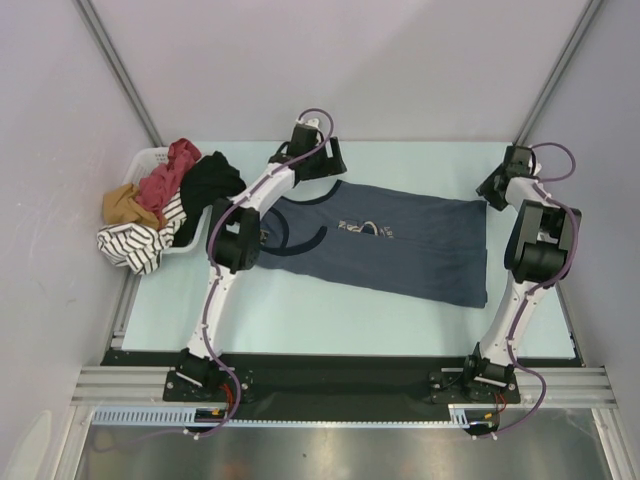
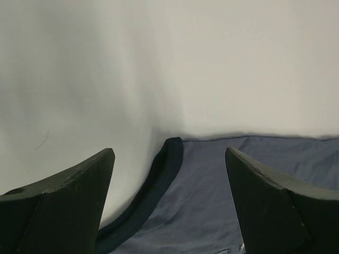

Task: Fold and stack the tank tops
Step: Fold the tank top

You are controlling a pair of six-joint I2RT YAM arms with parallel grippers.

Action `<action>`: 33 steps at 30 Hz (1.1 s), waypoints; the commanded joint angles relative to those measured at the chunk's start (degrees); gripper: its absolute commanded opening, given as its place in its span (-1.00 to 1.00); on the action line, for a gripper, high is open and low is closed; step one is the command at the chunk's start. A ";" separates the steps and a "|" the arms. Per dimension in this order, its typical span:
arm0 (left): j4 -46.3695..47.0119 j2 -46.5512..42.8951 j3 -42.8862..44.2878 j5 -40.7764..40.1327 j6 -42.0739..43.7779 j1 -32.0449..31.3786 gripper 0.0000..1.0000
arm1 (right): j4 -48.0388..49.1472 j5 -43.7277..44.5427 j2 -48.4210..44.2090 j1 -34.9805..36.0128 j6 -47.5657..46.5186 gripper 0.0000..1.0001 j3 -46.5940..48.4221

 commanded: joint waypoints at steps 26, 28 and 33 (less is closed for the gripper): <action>4.02 6.01 4.93 4.51 -6.22 -1.16 0.11 | -0.60 5.11 3.44 1.85 -0.44 -0.90 2.55; 2.53 6.27 5.37 3.37 -5.87 -1.25 0.08 | -0.51 4.93 3.44 1.85 -0.26 -0.92 2.46; 1.73 6.10 5.38 3.10 -5.95 -1.25 -0.35 | -0.51 4.93 3.18 1.85 0.35 -1.00 2.46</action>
